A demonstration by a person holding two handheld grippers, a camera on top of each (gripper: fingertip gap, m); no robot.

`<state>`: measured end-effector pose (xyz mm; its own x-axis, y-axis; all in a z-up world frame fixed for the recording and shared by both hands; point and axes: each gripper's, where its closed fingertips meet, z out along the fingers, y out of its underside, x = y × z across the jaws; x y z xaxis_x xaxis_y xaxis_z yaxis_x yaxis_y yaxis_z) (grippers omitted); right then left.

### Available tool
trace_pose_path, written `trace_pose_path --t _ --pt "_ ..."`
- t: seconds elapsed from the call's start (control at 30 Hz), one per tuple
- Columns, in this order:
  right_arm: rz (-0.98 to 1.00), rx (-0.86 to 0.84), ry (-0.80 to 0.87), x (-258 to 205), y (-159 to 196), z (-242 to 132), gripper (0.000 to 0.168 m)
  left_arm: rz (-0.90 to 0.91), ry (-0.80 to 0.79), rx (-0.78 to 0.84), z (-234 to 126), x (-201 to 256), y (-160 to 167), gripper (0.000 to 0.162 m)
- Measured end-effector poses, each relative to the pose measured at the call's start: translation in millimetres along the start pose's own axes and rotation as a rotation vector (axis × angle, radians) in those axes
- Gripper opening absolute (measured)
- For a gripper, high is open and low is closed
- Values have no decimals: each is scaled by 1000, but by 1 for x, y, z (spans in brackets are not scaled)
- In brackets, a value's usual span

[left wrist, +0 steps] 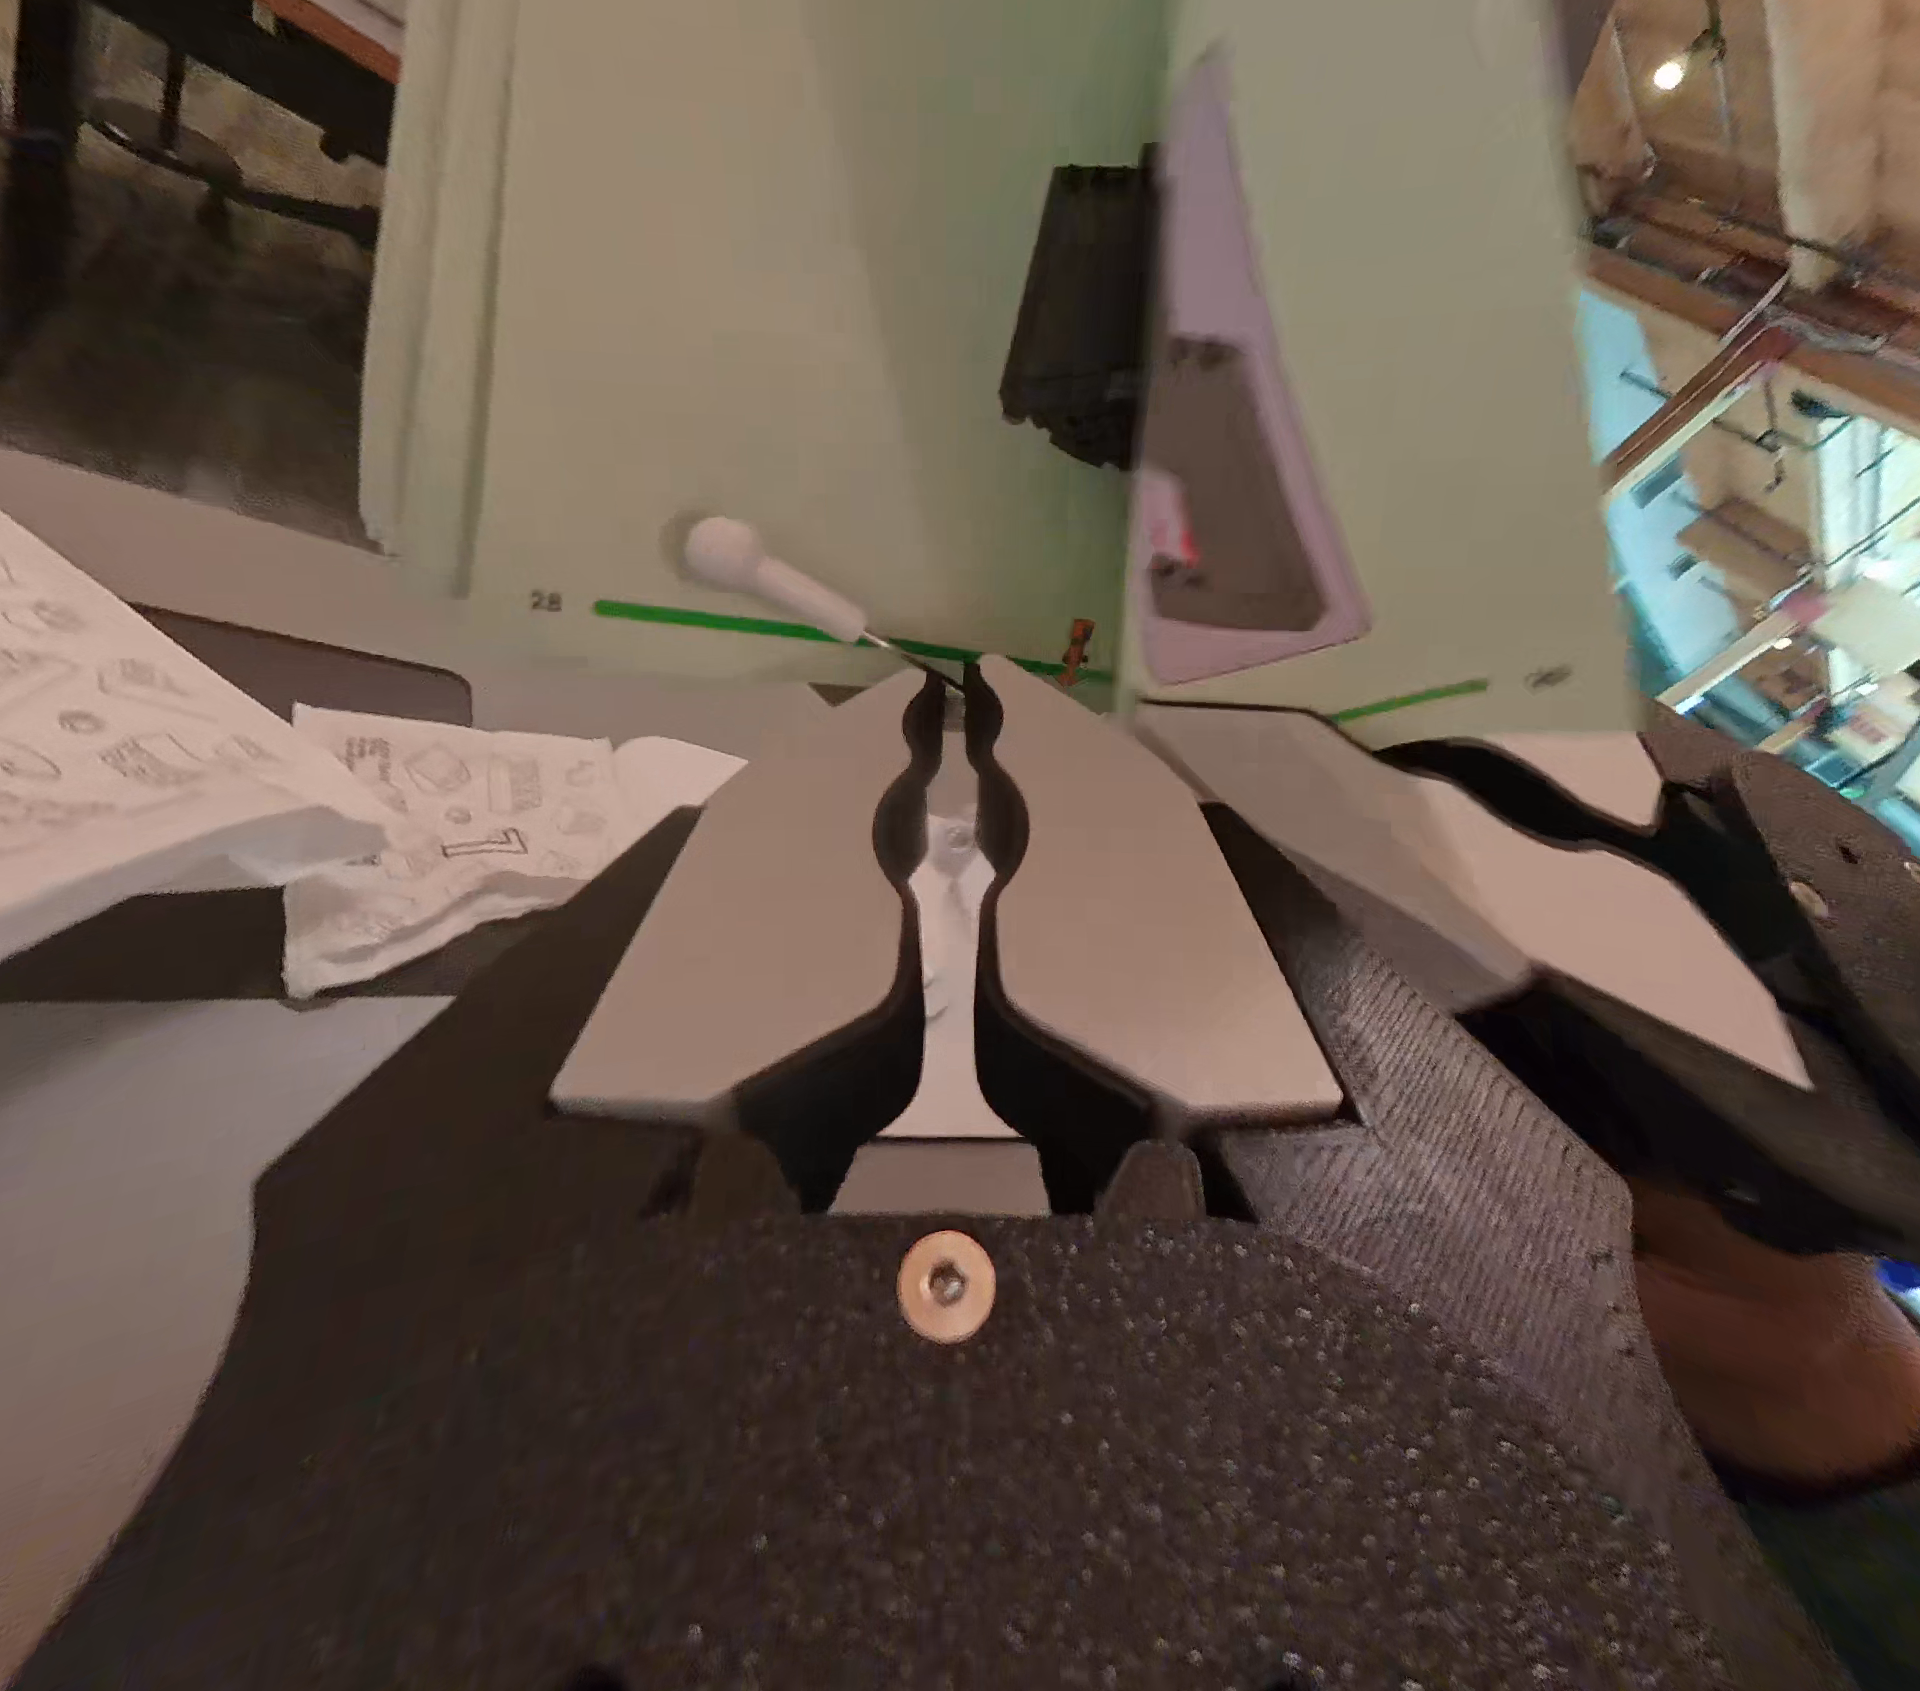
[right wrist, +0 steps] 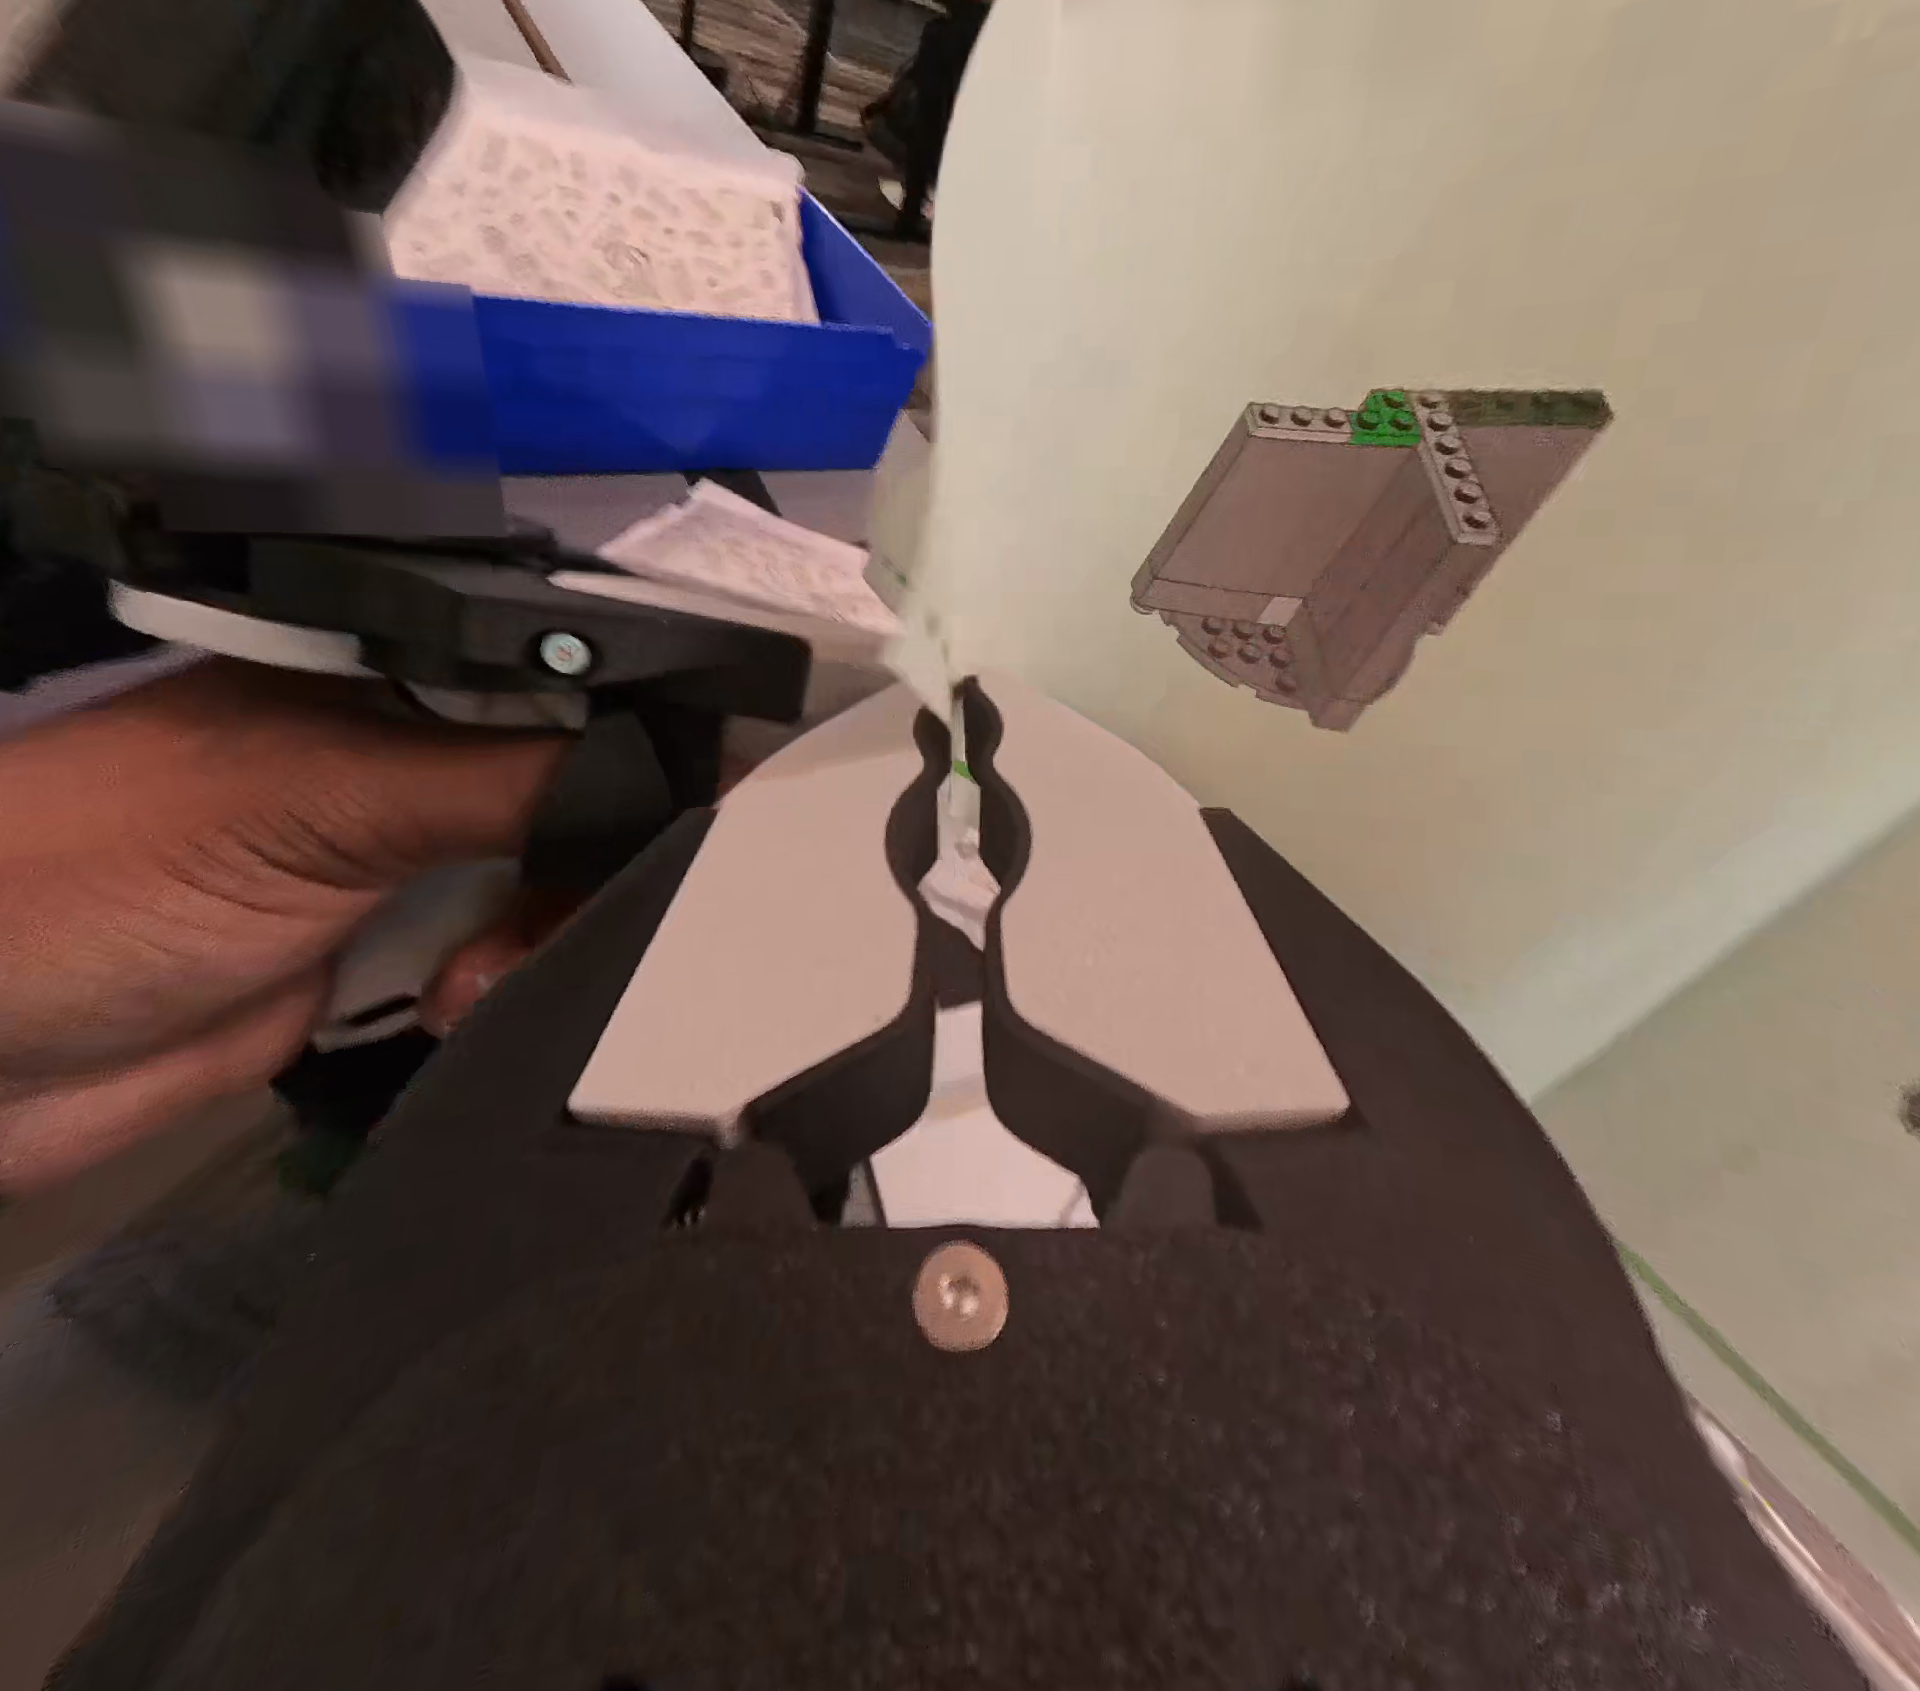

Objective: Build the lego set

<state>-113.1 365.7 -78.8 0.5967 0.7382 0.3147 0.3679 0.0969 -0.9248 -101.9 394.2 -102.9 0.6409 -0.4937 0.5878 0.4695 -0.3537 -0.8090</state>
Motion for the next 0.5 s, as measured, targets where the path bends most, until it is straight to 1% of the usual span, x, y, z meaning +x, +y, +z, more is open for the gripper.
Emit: trace_pose_path --t 0.07,0.17,0.3,0.33,0.4,0.5 --pt "28 58 -119 -16 -13 -6 12 -50 17 7 -1 -1 3 4" --pt "72 143 -239 -28 -34 -28 15 -61 22 10 -1 -3 5 4" --pt "151 234 -368 -21 -56 -70 19 -39 -5 0 -3 -10 11 0" --pt "158 243 -375 -14 -58 -80 19 -41 -6 -2 -4 -12 13 0" --pt "157 255 -321 12 -57 -98 18 -54 -2 5 -8 -16 13 0" --pt "146 218 -142 67 -39 -115 18 -38 -7 -3 -12 -19 13 0"
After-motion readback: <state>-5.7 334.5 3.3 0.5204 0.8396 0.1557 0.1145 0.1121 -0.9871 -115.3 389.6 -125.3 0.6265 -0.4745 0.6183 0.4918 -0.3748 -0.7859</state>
